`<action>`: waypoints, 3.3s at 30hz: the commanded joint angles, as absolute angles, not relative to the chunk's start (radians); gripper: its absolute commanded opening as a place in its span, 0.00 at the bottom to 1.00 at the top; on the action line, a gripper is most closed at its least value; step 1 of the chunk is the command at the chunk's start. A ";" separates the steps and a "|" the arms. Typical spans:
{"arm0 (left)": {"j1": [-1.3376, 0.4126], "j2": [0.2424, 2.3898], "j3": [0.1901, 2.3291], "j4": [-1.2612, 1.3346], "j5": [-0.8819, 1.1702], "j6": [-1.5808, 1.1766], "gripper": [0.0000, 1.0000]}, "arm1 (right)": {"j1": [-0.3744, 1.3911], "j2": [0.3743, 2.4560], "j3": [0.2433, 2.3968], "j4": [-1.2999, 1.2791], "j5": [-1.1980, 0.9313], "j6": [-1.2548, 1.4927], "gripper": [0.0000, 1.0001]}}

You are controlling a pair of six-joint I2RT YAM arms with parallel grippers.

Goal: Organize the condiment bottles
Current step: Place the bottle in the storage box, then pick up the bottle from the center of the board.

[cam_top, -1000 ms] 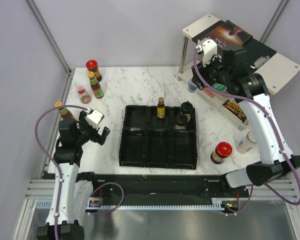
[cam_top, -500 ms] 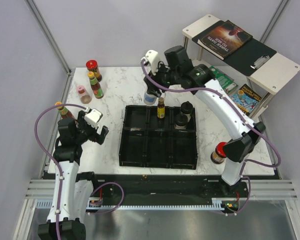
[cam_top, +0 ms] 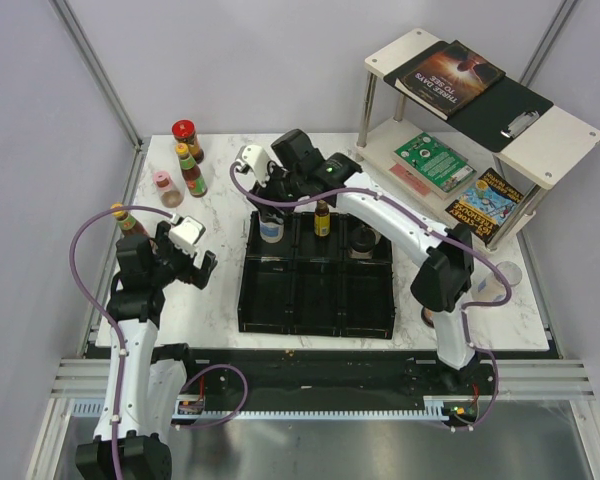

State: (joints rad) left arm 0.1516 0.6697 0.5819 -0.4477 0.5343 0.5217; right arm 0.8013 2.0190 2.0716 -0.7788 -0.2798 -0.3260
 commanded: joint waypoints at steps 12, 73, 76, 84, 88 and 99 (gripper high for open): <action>0.175 0.675 0.572 -0.425 0.561 0.520 1.00 | 0.801 2.140 2.056 -0.555 -0.226 -0.377 0.00; 0.189 0.627 0.572 -0.451 0.666 0.531 1.00 | -0.194 1.017 1.095 -1.049 -0.033 -0.620 0.98; 0.189 0.624 0.574 -0.454 0.667 0.531 0.99 | -0.333 1.029 1.060 -1.042 -0.112 -0.695 0.98; 0.189 0.634 0.574 -0.453 0.678 0.534 1.00 | -0.573 1.100 1.068 -1.051 -0.279 -0.804 0.98; 0.189 0.641 0.574 -0.454 0.675 0.532 0.99 | -0.591 1.114 1.072 -1.055 -0.336 -0.816 0.98; 0.189 0.658 0.578 -0.453 0.661 0.528 1.00 | -0.698 1.172 1.022 -0.996 -0.400 -0.853 0.98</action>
